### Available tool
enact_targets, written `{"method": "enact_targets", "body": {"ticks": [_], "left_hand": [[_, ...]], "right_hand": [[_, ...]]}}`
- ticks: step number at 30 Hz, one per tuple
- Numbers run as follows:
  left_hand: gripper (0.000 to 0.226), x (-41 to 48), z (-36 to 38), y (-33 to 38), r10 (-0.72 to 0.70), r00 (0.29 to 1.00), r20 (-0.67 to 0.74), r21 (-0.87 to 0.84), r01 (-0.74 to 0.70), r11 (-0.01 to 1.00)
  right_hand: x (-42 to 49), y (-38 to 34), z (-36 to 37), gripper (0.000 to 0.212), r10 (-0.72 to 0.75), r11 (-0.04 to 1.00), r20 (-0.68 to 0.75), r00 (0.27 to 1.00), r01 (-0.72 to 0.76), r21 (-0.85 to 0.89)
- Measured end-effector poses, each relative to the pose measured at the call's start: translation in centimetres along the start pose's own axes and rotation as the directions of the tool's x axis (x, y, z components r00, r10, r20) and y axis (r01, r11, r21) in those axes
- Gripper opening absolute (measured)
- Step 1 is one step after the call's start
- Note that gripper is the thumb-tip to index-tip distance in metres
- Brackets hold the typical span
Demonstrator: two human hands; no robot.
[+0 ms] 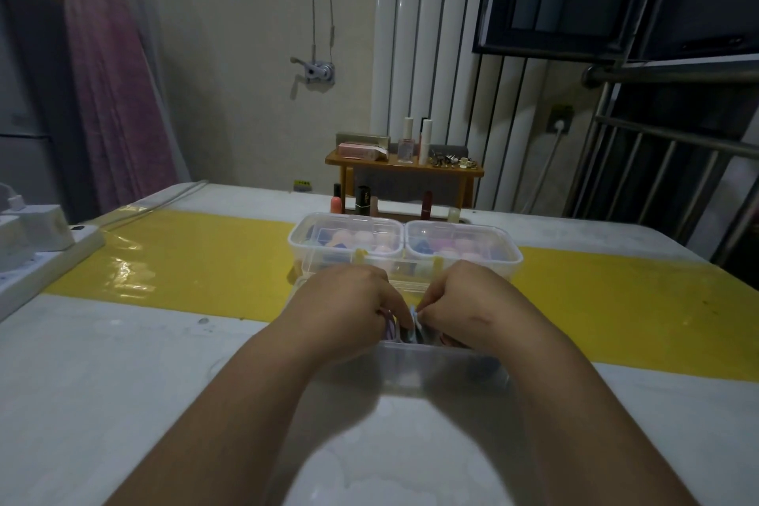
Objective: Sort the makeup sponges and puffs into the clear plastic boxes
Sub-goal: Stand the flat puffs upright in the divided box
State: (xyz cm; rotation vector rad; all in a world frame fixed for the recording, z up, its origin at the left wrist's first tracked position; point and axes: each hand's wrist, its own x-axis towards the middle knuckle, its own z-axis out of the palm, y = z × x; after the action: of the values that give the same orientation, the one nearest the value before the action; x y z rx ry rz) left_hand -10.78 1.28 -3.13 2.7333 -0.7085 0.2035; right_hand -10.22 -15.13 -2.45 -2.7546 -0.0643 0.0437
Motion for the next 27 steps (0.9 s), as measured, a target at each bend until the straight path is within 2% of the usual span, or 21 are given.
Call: {"method": "enact_targets", "body": {"ticks": [4, 7, 10, 12, 18, 21, 25, 27], "left_hand": [[0.039, 0.1, 0.2, -0.1, 0.012, 1.000, -0.008, 0.013, -0.012, 1.000], [0.041, 0.1, 0.4, -0.3, 0.010, 1.000, -0.015, 0.006, -0.010, 1.000], [0.040, 0.2, 0.3, -0.2, 0.020, 1.000, -0.008, 0.029, -0.020, 0.999], [0.039, 0.2, 0.3, -0.1, 0.024, 1.000, -0.005, 0.041, -0.024, 0.999], [0.040, 0.1, 0.2, -0.2, 0.025, 1.000, -0.010, 0.005, -0.025, 1.000], [0.042, 0.1, 0.2, -0.5, -0.011, 1.000, -0.006, -0.083, 0.011, 0.996], [0.041, 0.1, 0.1, -0.9, -0.100, 0.993, -0.064, -0.253, 0.080, 0.964], [0.037, 0.1, 0.0, -1.0, -0.149, 0.981, -0.127, -0.237, 0.116, 0.965]], "right_hand": [[0.3, -0.8, 0.3, 0.019, 0.023, 0.986, 0.033, 0.999, -0.017, -0.164], [0.2, -1.0, 0.4, 0.015, 0.022, 0.983, 0.033, 0.999, -0.016, -0.182], [-0.1, -0.6, 0.2, 0.008, 0.000, 0.997, -0.018, 1.000, -0.002, -0.073], [-0.2, -0.4, 0.2, 0.005, -0.017, 0.998, -0.028, 0.999, 0.015, -0.058], [-0.3, 0.0, 0.1, 0.015, -0.069, 0.995, 0.010, 0.998, 0.069, -0.068], [-0.3, 0.4, 0.0, 0.013, -0.101, 0.994, 0.013, 0.995, 0.100, 0.034], [0.1, 1.1, -0.3, 0.014, -0.100, 0.972, -0.091, 0.991, 0.117, 0.203], [0.3, 1.2, -0.3, 0.016, -0.095, 0.960, -0.168, 0.981, 0.135, 0.244]]}}
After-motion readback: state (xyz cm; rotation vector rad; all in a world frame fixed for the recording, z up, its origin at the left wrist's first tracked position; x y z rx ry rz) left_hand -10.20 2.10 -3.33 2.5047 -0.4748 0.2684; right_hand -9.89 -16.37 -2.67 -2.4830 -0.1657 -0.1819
